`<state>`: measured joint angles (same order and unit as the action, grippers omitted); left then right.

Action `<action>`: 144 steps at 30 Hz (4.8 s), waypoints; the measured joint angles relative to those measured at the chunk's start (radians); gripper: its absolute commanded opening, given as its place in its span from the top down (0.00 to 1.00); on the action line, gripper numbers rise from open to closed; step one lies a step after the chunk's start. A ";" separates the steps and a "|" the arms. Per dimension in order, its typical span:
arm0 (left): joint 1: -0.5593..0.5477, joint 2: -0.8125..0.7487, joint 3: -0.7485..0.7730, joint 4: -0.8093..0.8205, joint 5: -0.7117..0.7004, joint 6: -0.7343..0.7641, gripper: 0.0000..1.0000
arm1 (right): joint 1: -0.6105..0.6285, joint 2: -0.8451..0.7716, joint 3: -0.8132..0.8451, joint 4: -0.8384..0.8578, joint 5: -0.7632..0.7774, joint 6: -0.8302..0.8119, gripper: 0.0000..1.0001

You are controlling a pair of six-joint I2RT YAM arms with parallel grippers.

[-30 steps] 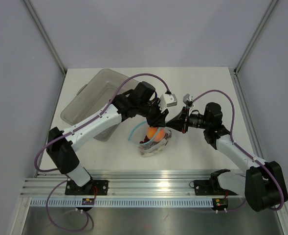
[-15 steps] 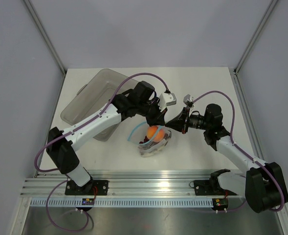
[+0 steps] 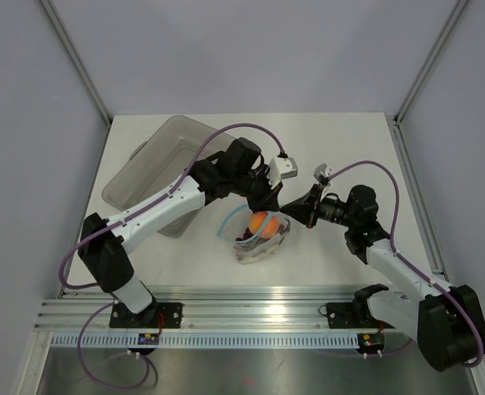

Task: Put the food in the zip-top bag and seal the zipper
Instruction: Zip the zipper food storage bag at the center of the board.

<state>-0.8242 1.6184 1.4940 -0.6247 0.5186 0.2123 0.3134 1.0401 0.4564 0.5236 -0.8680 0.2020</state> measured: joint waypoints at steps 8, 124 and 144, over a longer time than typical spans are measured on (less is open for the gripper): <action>0.005 0.000 -0.012 0.017 0.002 0.000 1.00 | 0.000 -0.003 -0.002 0.003 0.031 0.008 1.00; 0.063 -0.096 -0.154 0.108 -0.378 -0.623 0.21 | 0.625 0.183 0.526 -0.938 1.201 0.566 1.00; 0.073 -0.252 -0.313 0.083 -0.354 -0.494 1.00 | 0.626 0.137 0.502 -0.932 1.199 0.566 1.00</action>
<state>-0.7513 1.3663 1.1809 -0.5415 0.1650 -0.2813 0.9390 1.1770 0.9585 -0.4080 0.3313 0.7685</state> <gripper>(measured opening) 0.016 0.010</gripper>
